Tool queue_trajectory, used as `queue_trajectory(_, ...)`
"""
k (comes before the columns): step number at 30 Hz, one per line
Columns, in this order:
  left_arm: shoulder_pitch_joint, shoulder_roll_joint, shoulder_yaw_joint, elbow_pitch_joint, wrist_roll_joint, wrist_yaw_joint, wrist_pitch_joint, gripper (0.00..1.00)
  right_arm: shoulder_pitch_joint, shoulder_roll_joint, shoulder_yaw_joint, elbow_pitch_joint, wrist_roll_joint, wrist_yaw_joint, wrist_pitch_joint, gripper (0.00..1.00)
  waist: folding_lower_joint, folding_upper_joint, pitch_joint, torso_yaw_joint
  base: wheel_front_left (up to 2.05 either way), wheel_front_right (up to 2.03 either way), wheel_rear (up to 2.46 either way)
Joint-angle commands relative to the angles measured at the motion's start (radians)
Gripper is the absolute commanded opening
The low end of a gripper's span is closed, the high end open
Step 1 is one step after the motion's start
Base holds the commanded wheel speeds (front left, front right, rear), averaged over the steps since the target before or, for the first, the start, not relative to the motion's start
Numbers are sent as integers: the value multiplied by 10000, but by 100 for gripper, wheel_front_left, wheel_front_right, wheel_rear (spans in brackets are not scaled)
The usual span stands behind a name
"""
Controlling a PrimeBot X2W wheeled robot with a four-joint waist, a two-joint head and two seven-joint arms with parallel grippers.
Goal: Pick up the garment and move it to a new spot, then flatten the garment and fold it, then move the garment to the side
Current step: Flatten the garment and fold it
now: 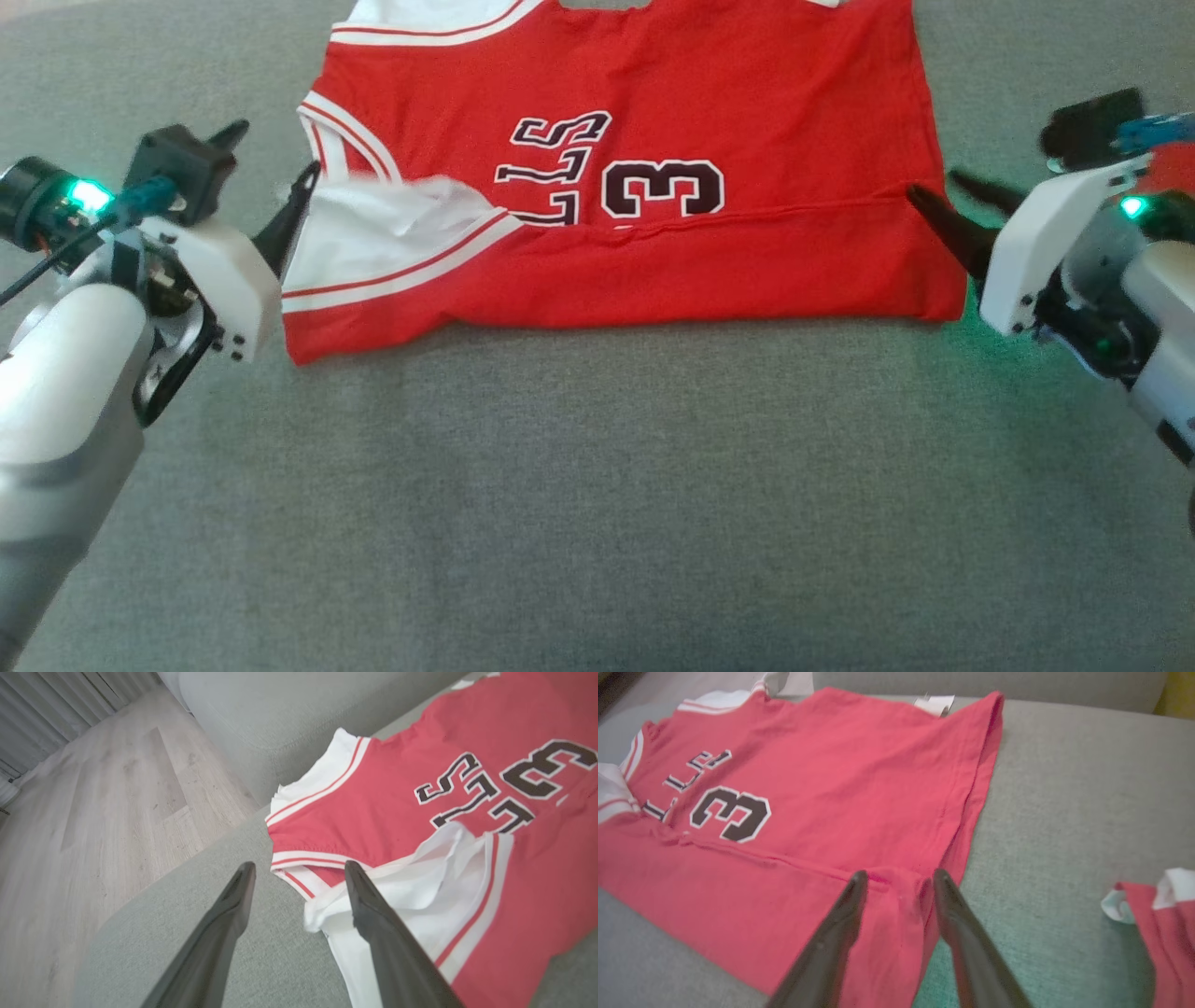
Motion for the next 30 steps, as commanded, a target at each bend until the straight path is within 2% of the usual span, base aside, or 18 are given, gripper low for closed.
queue_trajectory(1, -522, 231, 680, 59, -6, 213, -463, 100, -137, -115, -277, 54, -25, 65, -575, 100, -1, 0, -58, 71, 0, 0, 0)
queue_trajectory(7, -91, -398, 1638, 340, -633, 1114, -2473, 100, 31, 355, -1483, 438, -121, 65, -3916, 100, -1, 0, -624, 336, 0, 0, 0)
queue_trajectory(9, 180, -560, 1783, 118, -630, 1445, -3116, 100, 212, 543, -2085, 498, -271, 65, -4420, 100, -1, 0, -883, 445, 0, 0, 0)
queue_trajectory(10, 397, -753, 1969, -37, -856, 1609, -3385, 100, 357, 627, -2435, 467, -438, 65, -4497, 100, -1, 0, -1009, 501, 0, 0, 0)
queue_trajectory(12, 834, -957, 2261, -412, -1054, 2018, -3824, 100, 676, 840, -3797, 12, -1182, 65, -4522, 100, -1, 0, -1220, 551, 0, 0, 0)
queue_trajectory(13, 834, -957, 2261, -412, -1054, 2018, -3824, 100, 676, 840, -3797, 12, -1182, 65, -4522, 100, -1, 0, -1220, 551, 0, 0, 0)
queue_trajectory(15, 1375, -1137, 2576, -866, -1202, 2448, -4117, 100, 1421, 1185, -5265, -634, -2385, 65, -4526, 100, -1, 0, -1412, 583, 0, 0, 0)
queue_trajectory(19, 2643, -1481, 3004, -1786, -1014, 3193, -4348, 100, 3688, 2537, -8268, -2198, -4893, 65, -4529, 100, -1, 0, -1830, 681, 0, 0, 0)
queue_trajectory(22, 3701, -2076, 3544, -2770, -860, 3514, -4366, 100, 5514, 3844, -9992, -3608, -6594, 65, -4530, 100, -1, 0, -2033, 806, 0, 0, 0)
queue_trajectory(25, 4805, -2601, 4109, -3405, -548, 3603, -4369, 100, 7031, 4921, -10894, -4668, -7855, 65, -4531, 100, -1, 0, -2096, 871, 0, 0, 0)
queue_trajectory(30, 6211, -3288, 4722, -3549, 124, 3325, -4371, 100, 8307, 5473, -11106, -5357, -8497, 65, -4531, 100, -1, 0, -2069, 818, 0, 0, 0)
